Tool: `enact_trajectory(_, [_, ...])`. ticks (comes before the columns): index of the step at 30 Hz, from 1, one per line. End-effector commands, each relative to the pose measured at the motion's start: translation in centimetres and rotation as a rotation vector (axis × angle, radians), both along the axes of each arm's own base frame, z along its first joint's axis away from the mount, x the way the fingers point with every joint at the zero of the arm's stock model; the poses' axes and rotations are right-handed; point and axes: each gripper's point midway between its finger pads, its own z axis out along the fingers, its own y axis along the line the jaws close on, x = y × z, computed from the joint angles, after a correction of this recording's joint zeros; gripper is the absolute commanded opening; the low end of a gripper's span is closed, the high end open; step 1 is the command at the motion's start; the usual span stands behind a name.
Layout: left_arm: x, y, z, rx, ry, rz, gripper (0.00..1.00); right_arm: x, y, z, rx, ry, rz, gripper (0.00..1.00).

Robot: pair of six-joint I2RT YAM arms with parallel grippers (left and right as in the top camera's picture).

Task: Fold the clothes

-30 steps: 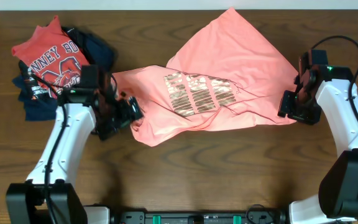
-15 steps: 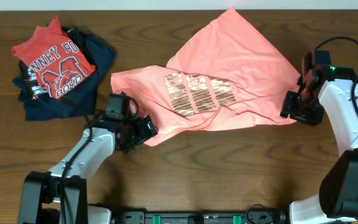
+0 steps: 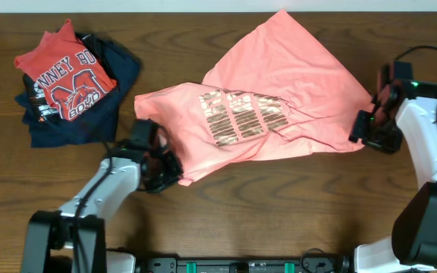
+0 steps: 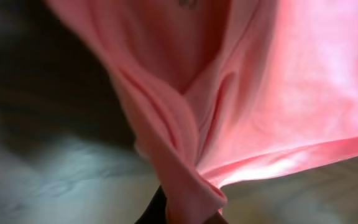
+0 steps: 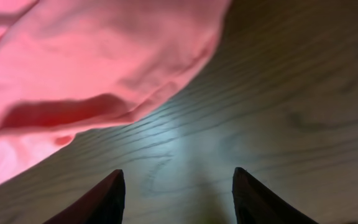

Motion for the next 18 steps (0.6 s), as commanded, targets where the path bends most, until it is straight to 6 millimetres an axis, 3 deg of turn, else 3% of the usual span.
enact_trajectory(1, [1.3, 1.7, 2.6, -0.061, -0.069, 0.04, 0.06, 0.2, -1.7, 0.4, -0.021, -0.017, -0.058, 0.56])
enact_trajectory(6, [2.6, 6.2, 4.0, -0.045, -0.136, 0.178, 0.06, 0.6, -2.3, 0.4, -0.024, -0.04, -0.075, 0.63])
enact_trajectory(9, [2.9, 7.7, 4.1, -0.04, -0.142, 0.235, 0.06, 1.8, -2.0, 0.5, 0.0, -0.087, -0.073, 0.67])
enact_trajectory(12, [3.0, 7.7, 4.1, -0.043, -0.146, 0.235, 0.06, 3.3, -1.0, 0.5, 0.063, -0.152, -0.065, 0.7])
enact_trajectory(18, [2.8, 7.0, 4.0, -0.045, -0.138, 0.21, 0.06, 5.3, -1.4, -0.6, 0.05, -0.225, -0.066, 0.74])
